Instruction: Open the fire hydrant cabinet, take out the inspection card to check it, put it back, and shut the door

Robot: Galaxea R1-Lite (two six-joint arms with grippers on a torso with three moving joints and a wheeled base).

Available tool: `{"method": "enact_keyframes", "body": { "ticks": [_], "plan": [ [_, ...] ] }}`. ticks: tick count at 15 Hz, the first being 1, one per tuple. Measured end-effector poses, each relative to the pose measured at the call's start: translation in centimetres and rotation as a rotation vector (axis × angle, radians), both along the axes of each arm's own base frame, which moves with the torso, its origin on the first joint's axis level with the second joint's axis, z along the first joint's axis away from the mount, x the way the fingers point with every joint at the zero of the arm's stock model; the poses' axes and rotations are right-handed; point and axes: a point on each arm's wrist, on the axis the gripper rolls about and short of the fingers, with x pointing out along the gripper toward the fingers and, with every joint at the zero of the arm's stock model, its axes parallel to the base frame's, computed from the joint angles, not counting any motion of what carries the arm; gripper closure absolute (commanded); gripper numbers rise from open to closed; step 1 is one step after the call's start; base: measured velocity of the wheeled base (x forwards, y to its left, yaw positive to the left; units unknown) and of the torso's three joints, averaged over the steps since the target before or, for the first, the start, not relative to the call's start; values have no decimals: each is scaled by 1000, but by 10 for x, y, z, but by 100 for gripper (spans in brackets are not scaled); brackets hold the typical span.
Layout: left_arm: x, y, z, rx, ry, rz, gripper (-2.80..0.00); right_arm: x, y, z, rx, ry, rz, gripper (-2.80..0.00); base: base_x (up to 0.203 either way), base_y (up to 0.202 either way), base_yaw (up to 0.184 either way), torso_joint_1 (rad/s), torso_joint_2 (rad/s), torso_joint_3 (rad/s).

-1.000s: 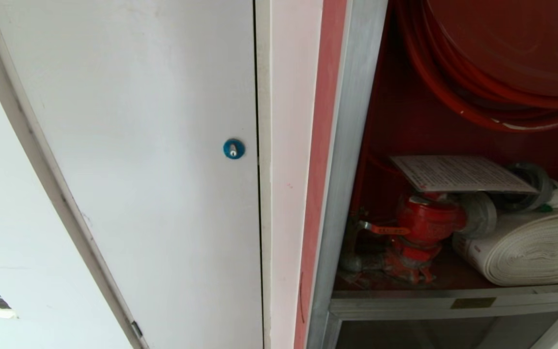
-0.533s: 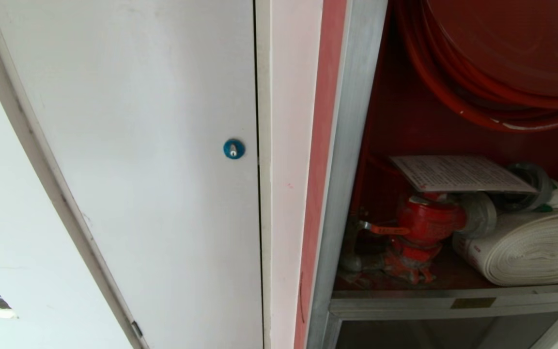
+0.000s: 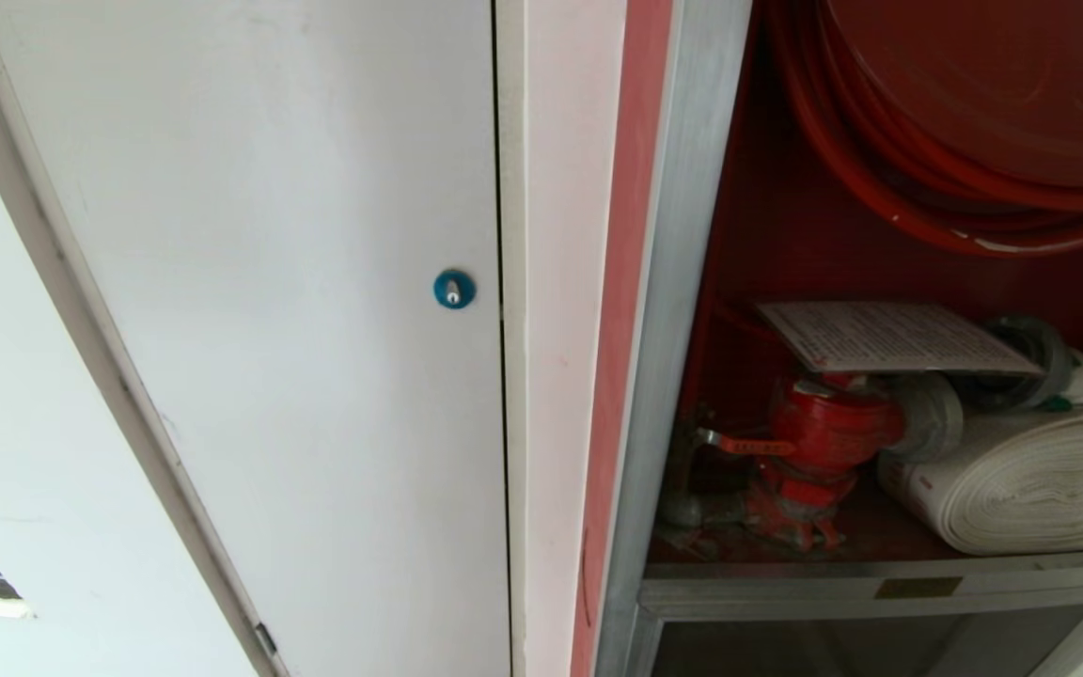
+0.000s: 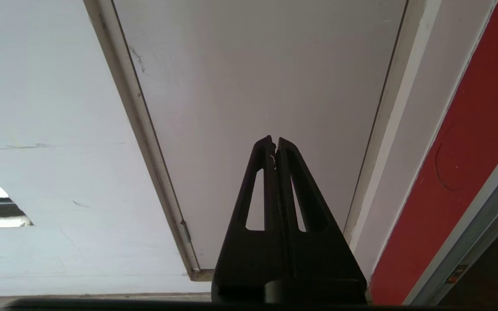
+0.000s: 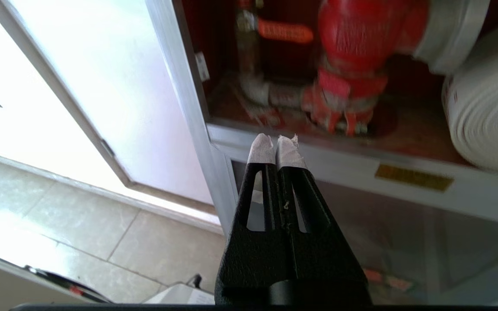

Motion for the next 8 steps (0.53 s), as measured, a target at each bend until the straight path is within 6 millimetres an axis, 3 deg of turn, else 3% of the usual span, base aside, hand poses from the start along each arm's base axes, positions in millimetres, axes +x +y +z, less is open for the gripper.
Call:
{"method": "enact_keyframes", "body": {
  "ticks": [8],
  "plan": [
    [0,0,0,0,0,0,0,-34,-3,-48,9,-107,-108,0,0,0,0,0,0,0]
  ]
}}
